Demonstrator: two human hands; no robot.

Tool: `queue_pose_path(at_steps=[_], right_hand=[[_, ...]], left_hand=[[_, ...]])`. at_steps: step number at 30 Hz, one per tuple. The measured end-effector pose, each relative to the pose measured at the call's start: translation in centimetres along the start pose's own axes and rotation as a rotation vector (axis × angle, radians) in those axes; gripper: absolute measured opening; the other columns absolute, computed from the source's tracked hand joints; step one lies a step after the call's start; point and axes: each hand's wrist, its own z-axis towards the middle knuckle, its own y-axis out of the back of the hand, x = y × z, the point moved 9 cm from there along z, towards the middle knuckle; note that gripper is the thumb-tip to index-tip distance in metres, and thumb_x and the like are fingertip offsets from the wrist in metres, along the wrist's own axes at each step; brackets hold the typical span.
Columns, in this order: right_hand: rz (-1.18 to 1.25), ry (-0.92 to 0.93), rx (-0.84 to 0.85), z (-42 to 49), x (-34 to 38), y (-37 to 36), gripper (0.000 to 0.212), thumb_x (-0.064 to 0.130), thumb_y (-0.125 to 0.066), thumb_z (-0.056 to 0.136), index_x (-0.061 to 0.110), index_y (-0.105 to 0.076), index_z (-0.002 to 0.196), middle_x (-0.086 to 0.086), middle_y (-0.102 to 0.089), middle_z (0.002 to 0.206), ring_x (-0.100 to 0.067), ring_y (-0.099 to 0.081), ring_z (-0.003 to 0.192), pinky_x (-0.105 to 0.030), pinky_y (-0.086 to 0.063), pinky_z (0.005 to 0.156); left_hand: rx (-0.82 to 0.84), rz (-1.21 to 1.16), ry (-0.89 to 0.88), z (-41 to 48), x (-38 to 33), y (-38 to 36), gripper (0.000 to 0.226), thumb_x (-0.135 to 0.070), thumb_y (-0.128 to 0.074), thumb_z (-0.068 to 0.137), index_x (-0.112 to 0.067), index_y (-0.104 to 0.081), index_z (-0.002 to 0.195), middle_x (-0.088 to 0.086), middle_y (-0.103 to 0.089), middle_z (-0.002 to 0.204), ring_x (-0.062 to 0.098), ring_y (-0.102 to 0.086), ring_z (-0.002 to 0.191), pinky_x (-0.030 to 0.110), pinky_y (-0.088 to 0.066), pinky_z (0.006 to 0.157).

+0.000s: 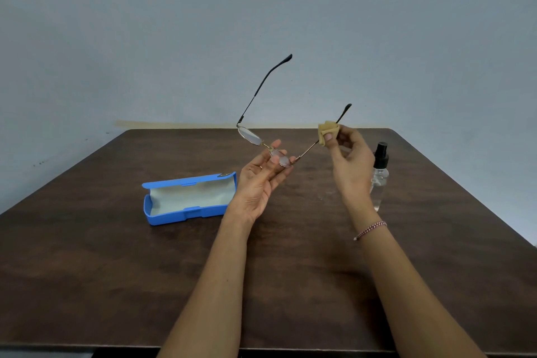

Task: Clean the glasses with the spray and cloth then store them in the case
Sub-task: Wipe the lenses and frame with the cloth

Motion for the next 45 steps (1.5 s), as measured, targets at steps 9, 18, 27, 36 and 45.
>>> queue_pose_path(at_steps=[9,18,27,36,45], right_hand=[[0.174,-0.01,-0.09,0.2,0.0,0.9,0.016,0.018,-0.063,0.089,0.016,-0.06,0.105,0.013,-0.064,0.092,0.012,-0.059,0.078,-0.006,-0.044,0.069],[0.003,-0.114,0.263,-1.4,-2.1,-3.6,0.018,0.018,-0.068,0.085,0.015,-0.064,0.102,0.003,-0.068,0.091,-0.01,-0.064,0.087,-0.027,-0.053,0.084],[0.079,-0.094,0.061,-0.9,-1.6,-1.7,0.018,0.022,-0.07,0.083,0.016,-0.065,0.099,0.012,-0.066,0.084,0.01,-0.06,0.074,-0.007,-0.046,0.071],[0.083,-0.143,0.105,-1.3,-1.7,-2.3,0.024,0.02,-0.072,0.081,0.012,-0.068,0.103,0.0,-0.071,0.09,-0.012,-0.067,0.085,-0.026,-0.054,0.08],[0.371,-0.236,0.001,-0.8,-1.8,-0.8,0.03,0.009,-0.076,0.075,0.018,-0.058,0.097,-0.003,-0.071,0.086,-0.013,-0.068,0.084,-0.033,-0.053,0.085]], left_hand=[[-0.001,0.068,0.011,-0.1,0.2,-0.3,0.041,-0.017,-0.066,0.074,-0.011,-0.063,0.114,0.007,-0.069,0.1,0.023,-0.07,0.093,0.032,-0.056,0.085],[-0.034,0.008,-0.015,0.0,-0.2,-0.2,0.041,-0.015,-0.066,0.072,-0.009,-0.063,0.113,0.008,-0.071,0.102,0.021,-0.07,0.094,0.031,-0.056,0.086],[-0.013,0.049,0.001,0.1,0.3,-0.5,0.039,-0.014,-0.066,0.074,-0.009,-0.063,0.113,0.007,-0.07,0.106,0.023,-0.07,0.096,0.03,-0.056,0.085],[-0.004,0.065,0.02,0.1,0.6,-0.6,0.028,-0.005,-0.058,0.087,-0.007,-0.062,0.114,0.011,-0.068,0.108,0.021,-0.069,0.097,0.03,-0.056,0.086],[0.053,0.067,0.045,0.0,0.9,-0.9,0.028,-0.004,-0.053,0.091,-0.009,-0.061,0.116,0.006,-0.069,0.102,0.021,-0.07,0.095,0.027,-0.056,0.081]])
